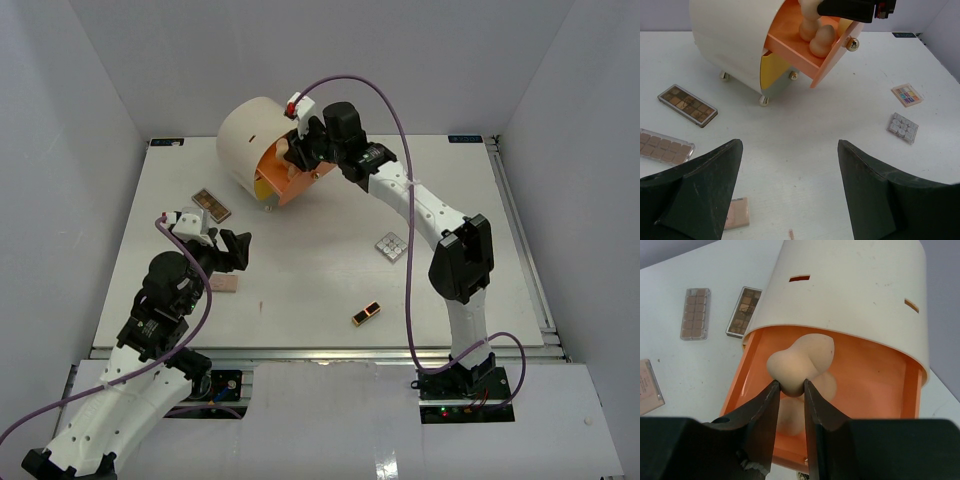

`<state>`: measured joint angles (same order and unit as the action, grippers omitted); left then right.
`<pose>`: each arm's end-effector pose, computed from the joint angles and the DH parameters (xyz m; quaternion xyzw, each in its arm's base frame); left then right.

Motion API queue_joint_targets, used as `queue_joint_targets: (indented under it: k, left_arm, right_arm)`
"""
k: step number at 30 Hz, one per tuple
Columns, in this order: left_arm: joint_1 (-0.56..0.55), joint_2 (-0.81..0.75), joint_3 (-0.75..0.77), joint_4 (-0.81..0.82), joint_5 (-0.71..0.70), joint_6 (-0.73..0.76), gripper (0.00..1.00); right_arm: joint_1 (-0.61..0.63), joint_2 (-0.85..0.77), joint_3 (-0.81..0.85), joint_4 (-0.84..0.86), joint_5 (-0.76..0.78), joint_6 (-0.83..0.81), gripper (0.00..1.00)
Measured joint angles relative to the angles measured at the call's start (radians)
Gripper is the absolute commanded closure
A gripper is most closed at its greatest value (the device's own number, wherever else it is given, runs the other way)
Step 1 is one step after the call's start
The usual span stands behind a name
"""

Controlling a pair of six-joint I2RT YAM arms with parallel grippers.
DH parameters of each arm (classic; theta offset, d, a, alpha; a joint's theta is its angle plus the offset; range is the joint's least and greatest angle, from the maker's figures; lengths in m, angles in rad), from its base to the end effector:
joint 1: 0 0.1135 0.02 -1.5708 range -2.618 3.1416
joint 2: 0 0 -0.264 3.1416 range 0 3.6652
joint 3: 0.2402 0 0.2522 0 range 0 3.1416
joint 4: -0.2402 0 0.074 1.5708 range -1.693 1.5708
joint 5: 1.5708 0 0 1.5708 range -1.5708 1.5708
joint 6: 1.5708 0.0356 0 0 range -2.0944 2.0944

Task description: Organize the makeup

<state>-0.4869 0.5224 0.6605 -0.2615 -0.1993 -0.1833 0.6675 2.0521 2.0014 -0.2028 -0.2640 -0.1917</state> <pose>0.1214 -0.0563 0.3250 0.0476 0.7470 -0.1463 0.6467 0.3829 0.3136 0.3678 -0.3997 0.6792 0.2441 0.5651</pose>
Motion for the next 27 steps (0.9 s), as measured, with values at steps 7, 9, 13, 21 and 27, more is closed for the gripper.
queue_joint_targets:
  k: [7,9,13,21,27]
  left_arm:
    - [0.001,-0.001,0.0,0.0,0.0,0.0,0.12]
    - [0.001,-0.001,0.0,0.0,0.0,0.0,0.12]
    - [0.001,-0.001,0.0,0.0,0.0,0.0,0.13]
    - [0.001,-0.001,0.0,0.0,0.0,0.0,0.12]
    - [0.001,0.0,0.0,0.0,-0.002,0.0,0.09]
  right_arm:
    - [0.02,0.0,0.0,-0.004,-0.001,0.0,0.66]
    - [0.023,0.0,0.0,-0.004,-0.001,-0.001,0.64]
    - [0.028,0.002,0.002,-0.004,0.011,-0.004,0.59]
    - [0.028,0.031,0.017,-0.004,0.055,-0.022,0.51]
    - [0.028,0.034,0.033,-0.02,0.039,-0.022,0.5]
